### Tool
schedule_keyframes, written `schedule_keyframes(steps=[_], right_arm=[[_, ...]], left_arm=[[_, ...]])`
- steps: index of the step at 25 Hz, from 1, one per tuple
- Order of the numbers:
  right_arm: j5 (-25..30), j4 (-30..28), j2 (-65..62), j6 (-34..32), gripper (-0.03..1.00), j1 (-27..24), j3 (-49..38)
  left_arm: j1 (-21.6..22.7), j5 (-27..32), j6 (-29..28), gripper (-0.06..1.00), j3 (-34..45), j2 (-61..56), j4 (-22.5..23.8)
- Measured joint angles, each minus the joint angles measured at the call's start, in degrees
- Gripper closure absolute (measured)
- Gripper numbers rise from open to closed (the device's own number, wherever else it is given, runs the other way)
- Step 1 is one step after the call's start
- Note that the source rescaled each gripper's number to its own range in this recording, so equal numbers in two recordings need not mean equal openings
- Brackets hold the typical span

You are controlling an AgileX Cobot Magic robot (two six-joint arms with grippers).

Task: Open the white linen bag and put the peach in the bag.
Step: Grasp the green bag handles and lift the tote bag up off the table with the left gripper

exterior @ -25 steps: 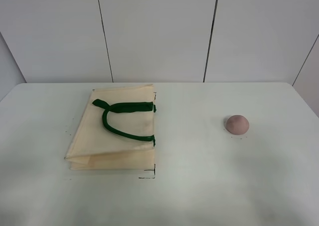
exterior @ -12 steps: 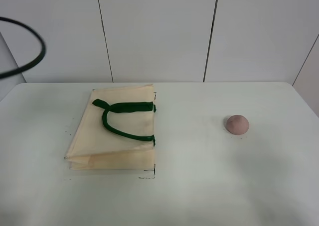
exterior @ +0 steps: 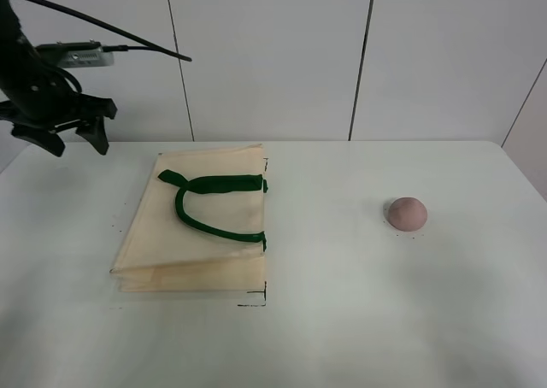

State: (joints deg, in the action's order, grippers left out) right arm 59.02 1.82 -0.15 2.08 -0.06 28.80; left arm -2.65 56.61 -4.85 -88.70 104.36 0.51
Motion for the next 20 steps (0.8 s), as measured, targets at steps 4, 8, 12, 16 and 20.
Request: schedule_keyframes(steps=[4, 8, 12, 16, 20], right_arm=[[0.0, 0.0, 0.0, 0.0, -0.03, 0.0, 0.0], [0.0, 0.0, 0.0, 0.0, -0.03, 0.0, 0.0], [0.0, 0.0, 0.0, 0.0, -0.03, 0.0, 0.0], [0.0, 0.0, 0.0, 0.0, -0.03, 0.0, 0.0], [0.0, 0.0, 0.0, 0.0, -0.03, 0.0, 0.0]], left_arm=[[-2.8, -0.4, -2.3, -0.06, -3.9, 7.9, -2.7], [-7.7, -2.9, -5.3, -0.06, -4.9, 13.2, -3.3], [-11.1, -6.4, -9.1, -0.06, -4.9, 16.4, -3.2], [-13.6, -9.5, -13.2, -0.06, -4.9, 18.0, 0.9], [-14.8, -11.0, -17.5, -0.06, -4.9, 19.4, 4.5]])
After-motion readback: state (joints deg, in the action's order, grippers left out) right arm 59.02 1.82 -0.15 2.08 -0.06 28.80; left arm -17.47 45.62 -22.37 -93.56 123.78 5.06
